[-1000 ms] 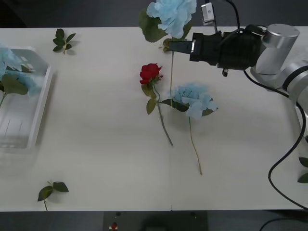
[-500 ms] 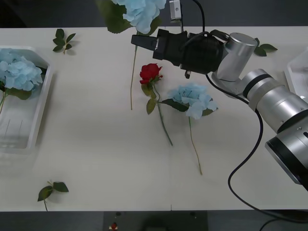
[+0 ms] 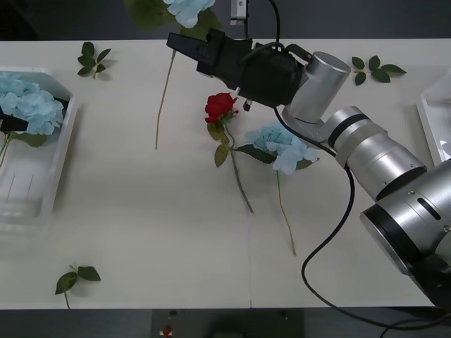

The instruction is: Put the red flowers into the right box and the blue flowers into the left box

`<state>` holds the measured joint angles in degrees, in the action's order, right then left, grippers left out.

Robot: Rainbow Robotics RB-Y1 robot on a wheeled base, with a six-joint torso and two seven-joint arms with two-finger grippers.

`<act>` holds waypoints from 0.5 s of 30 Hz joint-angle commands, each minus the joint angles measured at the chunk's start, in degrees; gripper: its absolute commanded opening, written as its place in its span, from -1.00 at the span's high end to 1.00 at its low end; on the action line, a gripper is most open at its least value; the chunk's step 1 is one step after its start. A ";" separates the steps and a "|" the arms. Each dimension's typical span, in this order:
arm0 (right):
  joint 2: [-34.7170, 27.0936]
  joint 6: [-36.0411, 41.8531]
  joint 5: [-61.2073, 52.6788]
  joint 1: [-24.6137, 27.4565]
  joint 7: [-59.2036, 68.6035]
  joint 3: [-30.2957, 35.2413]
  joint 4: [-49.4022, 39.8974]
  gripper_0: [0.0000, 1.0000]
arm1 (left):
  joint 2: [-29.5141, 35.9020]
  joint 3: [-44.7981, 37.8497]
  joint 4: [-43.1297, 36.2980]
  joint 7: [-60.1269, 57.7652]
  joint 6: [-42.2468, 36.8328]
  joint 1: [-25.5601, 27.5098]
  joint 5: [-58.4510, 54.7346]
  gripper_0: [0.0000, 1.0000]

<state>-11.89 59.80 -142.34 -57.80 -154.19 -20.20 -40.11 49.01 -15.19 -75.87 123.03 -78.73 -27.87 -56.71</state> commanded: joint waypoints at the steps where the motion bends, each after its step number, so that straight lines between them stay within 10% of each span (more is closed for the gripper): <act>1: 0.81 -0.56 0.04 -1.52 -0.81 0.33 -1.55 1.00 | 1.00 -0.19 -1.65 5.38 -1.43 -1.40 -7.98 -1.00; 15: 0.99 -1.09 0.22 -0.55 -0.81 0.25 -1.55 1.00 | -6.03 -0.19 -1.65 11.62 -9.52 -3.16 -32.50 -1.00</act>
<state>-11.38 58.43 -142.26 -57.79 -154.19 -20.34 -40.11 43.60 -15.16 -75.93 133.03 -86.54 -28.16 -86.33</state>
